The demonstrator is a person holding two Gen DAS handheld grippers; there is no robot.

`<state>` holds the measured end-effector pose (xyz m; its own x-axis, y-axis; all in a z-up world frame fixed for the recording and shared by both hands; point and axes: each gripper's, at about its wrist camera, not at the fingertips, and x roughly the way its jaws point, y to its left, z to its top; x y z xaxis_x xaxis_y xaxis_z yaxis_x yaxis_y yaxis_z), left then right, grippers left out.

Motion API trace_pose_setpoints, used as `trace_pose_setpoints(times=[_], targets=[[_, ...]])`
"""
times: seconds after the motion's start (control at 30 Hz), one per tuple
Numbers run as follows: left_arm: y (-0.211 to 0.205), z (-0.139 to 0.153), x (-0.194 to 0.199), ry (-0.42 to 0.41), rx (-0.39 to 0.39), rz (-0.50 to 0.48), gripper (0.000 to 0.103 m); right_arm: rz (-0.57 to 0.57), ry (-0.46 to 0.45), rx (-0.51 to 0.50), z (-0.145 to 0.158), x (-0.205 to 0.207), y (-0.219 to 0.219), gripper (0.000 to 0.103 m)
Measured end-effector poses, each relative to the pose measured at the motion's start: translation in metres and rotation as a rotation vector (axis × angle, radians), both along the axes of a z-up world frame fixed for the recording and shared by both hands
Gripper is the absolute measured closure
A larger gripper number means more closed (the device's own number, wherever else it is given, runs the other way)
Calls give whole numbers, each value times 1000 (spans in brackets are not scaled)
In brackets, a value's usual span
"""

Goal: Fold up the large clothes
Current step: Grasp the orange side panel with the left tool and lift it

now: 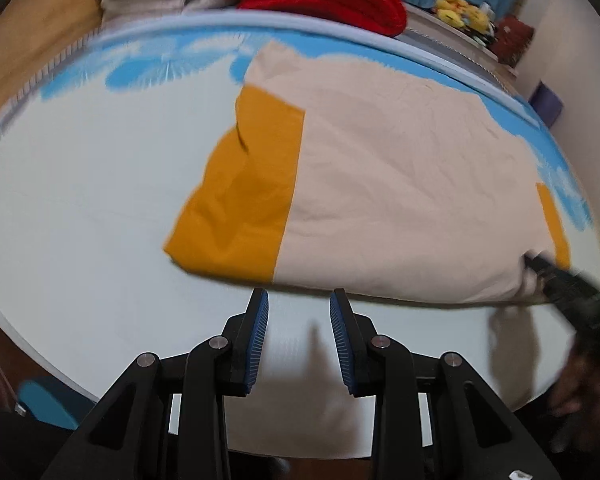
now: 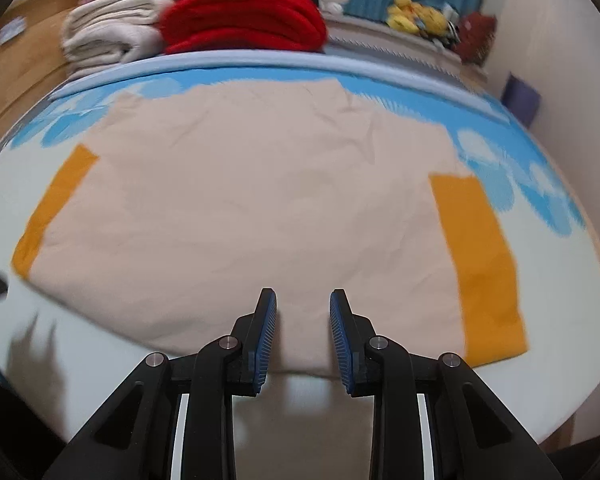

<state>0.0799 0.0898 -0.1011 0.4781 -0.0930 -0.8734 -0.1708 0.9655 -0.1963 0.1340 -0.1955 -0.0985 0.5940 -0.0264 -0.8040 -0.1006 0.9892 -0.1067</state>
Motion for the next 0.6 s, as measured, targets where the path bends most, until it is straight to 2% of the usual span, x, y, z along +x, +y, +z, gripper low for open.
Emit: trace_pose_setpoints(times=[0.07, 0.1, 0.13, 0.2, 0.27, 0.37, 0.4, 0.5, 0.6], targets=[[8, -4, 3, 2, -68, 26, 73, -8, 76, -29, -21, 14, -3, 74], [12, -7, 5, 8, -99, 34, 70, -6, 143, -73, -38, 20, -1, 74], [16, -11, 7, 20, -137, 43, 67, -4, 160, -96, -44, 21, 1, 74], [25, -22, 10, 50, -216, 79, 57, -8, 151, -106, -42, 21, 2, 74], [33, -33, 14, 81, -291, 122, 52, -27, 100, -76, -25, 20, 0, 74], [43, -48, 19, 104, -418, 183, 50, -9, 7, -45, -7, 17, 3, 74], [47, -51, 20, 105, -452, 203, 49, 5, 13, -46, -9, 19, 5, 74], [57, -61, 21, 110, -527, 264, 47, 19, 140, -73, -39, 28, 7, 74], [67, -66, 23, 89, -606, 335, 46, -3, 147, -48, -39, 31, 3, 74]])
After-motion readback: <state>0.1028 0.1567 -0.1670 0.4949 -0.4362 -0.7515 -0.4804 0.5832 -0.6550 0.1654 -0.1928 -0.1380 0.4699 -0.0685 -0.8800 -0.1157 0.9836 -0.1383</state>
